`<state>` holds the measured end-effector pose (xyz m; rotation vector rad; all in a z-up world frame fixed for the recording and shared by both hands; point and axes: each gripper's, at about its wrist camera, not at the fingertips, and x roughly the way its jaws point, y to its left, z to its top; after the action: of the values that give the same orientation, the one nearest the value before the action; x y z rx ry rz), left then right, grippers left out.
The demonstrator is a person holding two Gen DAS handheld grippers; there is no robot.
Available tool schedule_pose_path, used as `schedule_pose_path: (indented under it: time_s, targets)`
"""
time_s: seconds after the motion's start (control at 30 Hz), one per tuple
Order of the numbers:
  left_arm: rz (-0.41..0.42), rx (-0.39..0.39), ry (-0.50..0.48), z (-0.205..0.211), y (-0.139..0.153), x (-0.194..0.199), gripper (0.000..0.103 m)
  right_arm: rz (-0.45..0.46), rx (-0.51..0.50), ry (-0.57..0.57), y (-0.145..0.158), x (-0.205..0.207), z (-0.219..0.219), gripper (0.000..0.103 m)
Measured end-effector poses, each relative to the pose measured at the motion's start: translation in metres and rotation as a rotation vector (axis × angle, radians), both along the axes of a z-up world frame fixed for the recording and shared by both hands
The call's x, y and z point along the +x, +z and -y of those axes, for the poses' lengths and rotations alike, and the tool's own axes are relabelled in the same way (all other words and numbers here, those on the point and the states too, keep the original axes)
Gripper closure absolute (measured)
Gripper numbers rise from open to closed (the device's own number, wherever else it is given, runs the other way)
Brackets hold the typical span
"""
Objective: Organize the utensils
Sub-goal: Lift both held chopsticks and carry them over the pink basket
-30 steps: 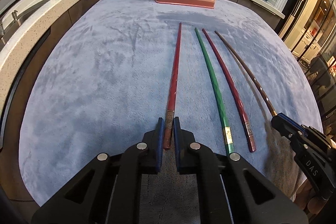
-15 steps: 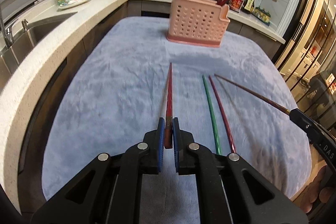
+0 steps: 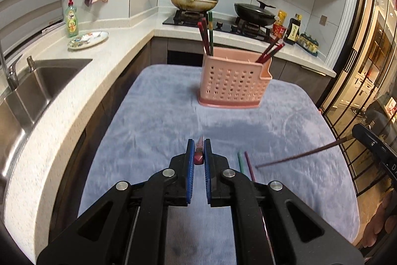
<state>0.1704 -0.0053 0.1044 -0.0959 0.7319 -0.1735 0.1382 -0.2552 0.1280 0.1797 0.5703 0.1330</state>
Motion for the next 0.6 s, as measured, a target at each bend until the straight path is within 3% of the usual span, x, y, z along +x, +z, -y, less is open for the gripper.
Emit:
schedule_pose_path:
  time_s: [0.6]
  targets:
    - [0.169,-0.045,-0.005,0.011,0.091,0.064,0.096,0.159,0.048,0.021,0.071,0.069,-0.001,0.096]
